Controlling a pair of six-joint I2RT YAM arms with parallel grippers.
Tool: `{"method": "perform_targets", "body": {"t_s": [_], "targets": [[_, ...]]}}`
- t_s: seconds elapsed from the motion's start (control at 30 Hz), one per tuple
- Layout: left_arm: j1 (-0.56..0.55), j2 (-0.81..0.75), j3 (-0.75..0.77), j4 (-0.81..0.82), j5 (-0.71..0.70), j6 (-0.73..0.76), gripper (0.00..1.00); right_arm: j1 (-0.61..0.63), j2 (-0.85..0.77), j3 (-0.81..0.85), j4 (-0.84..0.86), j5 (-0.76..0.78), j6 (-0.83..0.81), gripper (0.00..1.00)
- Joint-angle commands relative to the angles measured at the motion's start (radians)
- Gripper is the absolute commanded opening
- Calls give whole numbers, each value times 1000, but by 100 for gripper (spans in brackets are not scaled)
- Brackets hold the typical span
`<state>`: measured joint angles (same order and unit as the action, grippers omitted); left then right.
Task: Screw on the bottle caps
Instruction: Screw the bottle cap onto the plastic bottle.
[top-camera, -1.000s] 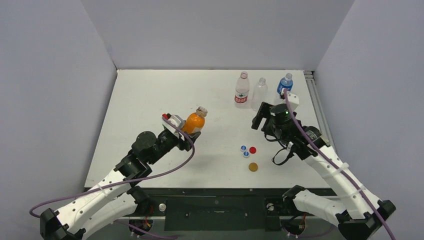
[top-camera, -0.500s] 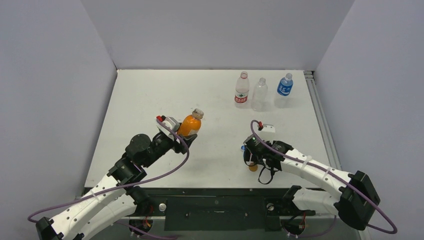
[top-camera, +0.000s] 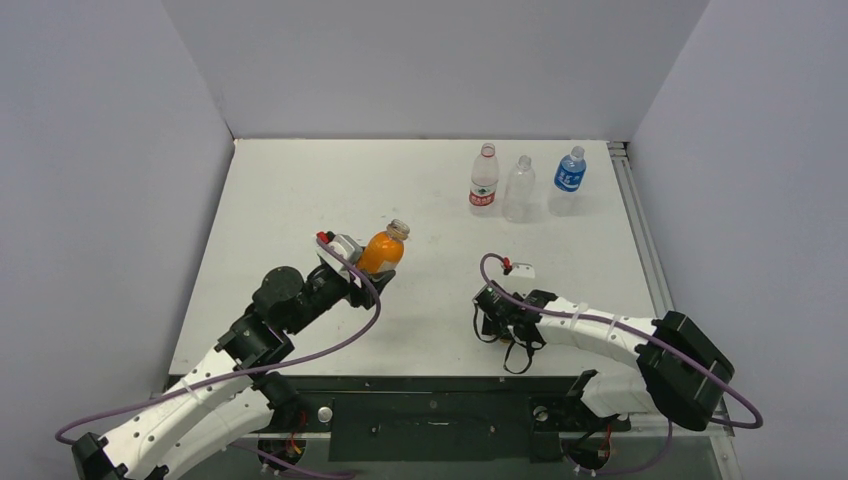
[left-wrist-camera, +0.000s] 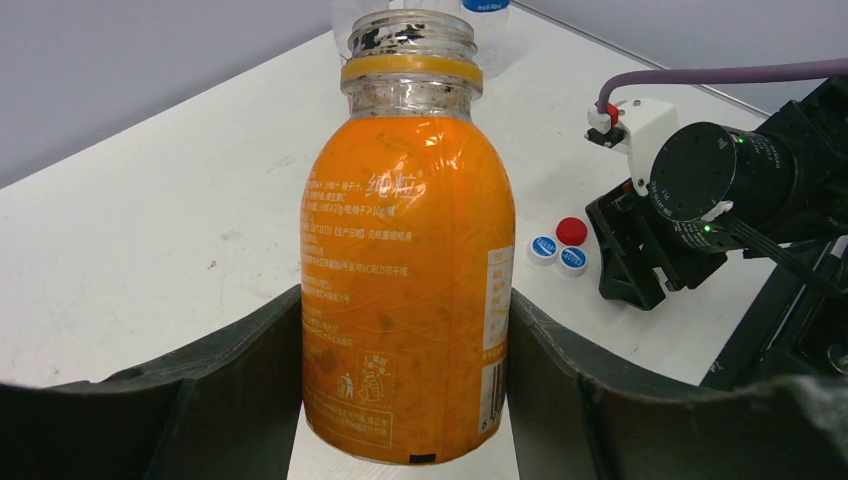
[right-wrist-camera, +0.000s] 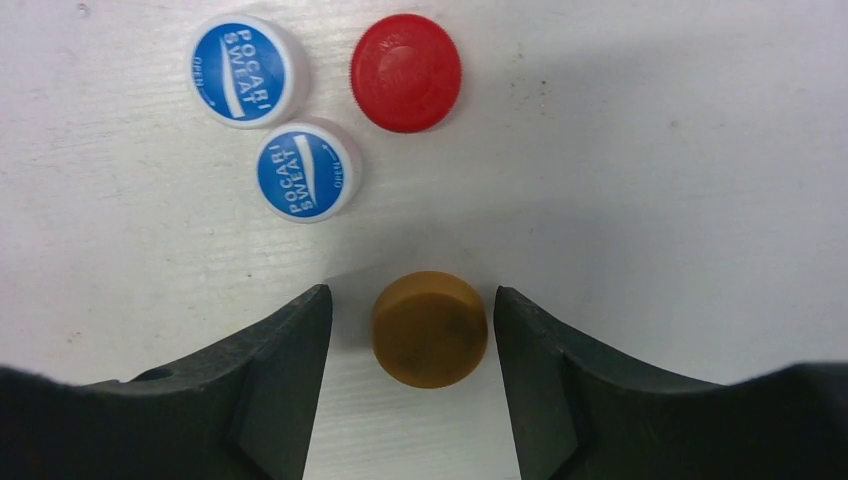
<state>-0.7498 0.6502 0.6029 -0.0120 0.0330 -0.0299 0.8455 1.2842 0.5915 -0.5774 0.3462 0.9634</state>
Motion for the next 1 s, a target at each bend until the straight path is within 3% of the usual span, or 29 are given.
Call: {"method": "perform_targets", "body": {"t_s": [0.0, 0.37, 0.97], "targets": [[7, 5, 59, 24, 10, 22, 33, 34, 21, 4, 34, 25, 47, 56], [6, 15, 62, 25, 20, 22, 33, 78, -30, 11, -38, 65, 93, 54], [7, 33, 64, 32, 27, 15, 33, 48, -48, -47, 33, 15, 61, 46]]}}
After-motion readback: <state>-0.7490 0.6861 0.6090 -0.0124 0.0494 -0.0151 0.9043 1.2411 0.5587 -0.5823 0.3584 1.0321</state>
